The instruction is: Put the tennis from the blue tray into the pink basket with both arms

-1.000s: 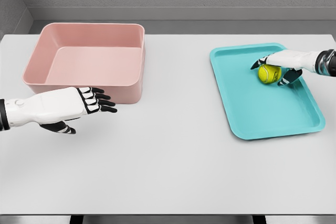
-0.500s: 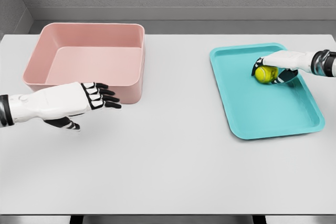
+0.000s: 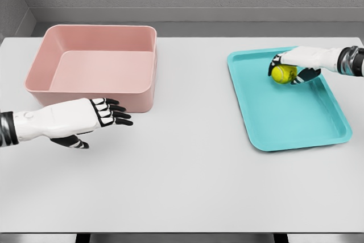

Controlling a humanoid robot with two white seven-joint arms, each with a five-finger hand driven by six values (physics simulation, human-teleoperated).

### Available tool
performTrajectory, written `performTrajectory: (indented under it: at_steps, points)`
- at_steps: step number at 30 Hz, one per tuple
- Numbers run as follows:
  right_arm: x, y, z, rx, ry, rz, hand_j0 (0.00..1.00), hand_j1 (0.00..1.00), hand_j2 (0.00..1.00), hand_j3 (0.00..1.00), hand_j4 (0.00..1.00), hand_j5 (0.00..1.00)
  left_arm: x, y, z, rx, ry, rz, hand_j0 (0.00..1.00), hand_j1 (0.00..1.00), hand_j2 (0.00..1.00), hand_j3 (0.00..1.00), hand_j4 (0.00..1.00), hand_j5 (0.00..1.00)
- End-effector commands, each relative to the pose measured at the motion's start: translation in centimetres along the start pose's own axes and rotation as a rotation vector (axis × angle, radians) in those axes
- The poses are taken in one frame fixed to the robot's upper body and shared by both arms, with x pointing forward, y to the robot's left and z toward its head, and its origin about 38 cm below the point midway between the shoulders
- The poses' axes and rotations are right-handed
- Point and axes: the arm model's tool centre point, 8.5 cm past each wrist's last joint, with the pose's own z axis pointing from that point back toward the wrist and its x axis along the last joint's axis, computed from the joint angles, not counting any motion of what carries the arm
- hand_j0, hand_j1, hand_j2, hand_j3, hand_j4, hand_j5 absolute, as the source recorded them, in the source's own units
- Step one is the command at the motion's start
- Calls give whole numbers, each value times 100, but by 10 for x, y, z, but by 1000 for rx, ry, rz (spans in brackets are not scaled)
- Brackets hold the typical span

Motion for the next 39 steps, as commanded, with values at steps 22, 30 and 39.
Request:
performTrajectory:
  at_steps: [22,30,39]
  points:
    - [125,-36,-9,-66,-367,199,52,52,52,52,52,52,0,3,-1,12,-2,4,100,100,100,100,100,100]
    - [160,-37,-27,-65,-461,221,51,51,51,51,51,51,0,3,-1,12,-2,4,100,100,100,100,100,100]
    - [196,-37,-56,-58,-551,225,51,51,51,51,51,51,-1,3,0,11,0,2,100,100,100,100,100,100]
